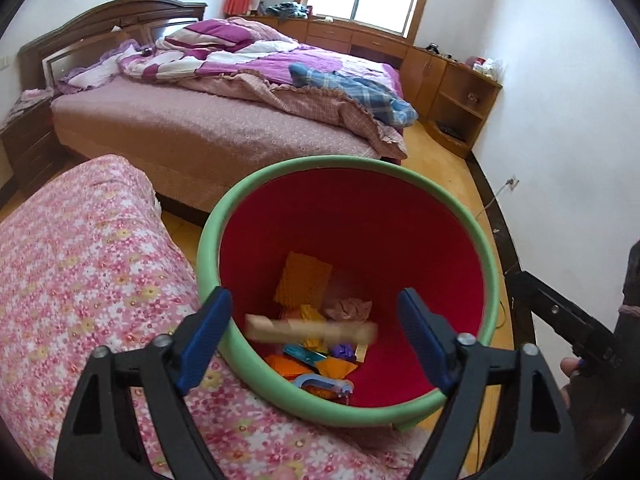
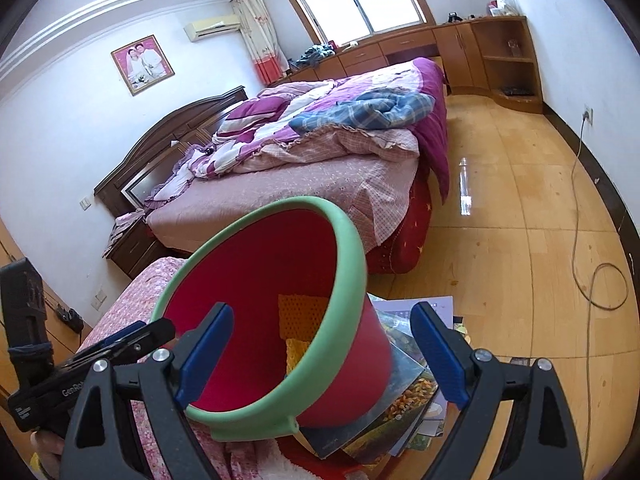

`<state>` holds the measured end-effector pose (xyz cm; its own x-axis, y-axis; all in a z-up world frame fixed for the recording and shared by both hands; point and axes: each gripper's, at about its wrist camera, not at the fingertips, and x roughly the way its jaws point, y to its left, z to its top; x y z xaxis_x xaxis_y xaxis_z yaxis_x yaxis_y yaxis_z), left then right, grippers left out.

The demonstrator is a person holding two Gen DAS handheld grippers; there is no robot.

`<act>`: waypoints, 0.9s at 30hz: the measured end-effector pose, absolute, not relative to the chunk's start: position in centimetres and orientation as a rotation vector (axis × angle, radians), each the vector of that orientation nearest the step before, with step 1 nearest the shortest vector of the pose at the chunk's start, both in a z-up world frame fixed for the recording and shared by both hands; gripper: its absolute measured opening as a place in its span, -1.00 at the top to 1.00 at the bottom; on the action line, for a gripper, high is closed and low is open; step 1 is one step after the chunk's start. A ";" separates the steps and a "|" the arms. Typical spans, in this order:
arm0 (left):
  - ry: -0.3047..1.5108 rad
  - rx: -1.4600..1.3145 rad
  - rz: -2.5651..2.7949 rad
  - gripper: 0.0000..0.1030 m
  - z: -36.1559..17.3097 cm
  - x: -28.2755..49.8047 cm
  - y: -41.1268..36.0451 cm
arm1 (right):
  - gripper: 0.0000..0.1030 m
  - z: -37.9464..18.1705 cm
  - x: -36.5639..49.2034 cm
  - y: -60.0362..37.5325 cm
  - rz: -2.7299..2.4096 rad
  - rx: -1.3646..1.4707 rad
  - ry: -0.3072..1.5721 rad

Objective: Collect trash
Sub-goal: 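Open both tools to drop the stick and blue piece into the bucket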

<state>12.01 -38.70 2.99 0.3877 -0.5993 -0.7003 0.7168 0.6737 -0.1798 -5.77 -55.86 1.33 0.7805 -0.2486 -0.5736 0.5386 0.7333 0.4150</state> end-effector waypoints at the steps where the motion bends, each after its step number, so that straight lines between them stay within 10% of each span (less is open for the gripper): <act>1: 0.813 0.165 -0.835 -0.68 3.0 12.0 -38.7 | -0.78 1.2 -5.8 -55.8 -0.453 0.605 0.515; 27: 0.801 0.069 -0.601 -0.68 6.5 8.9 -25.1 | -0.78 3.4 -4.7 -46.8 -0.261 0.521 0.576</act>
<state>8.92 -25.11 6.49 0.5388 -0.4798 -0.6925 0.5307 0.8317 -0.1632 -4.67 -46.79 3.45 0.8107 -0.0908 -0.5783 0.3748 0.8395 0.3935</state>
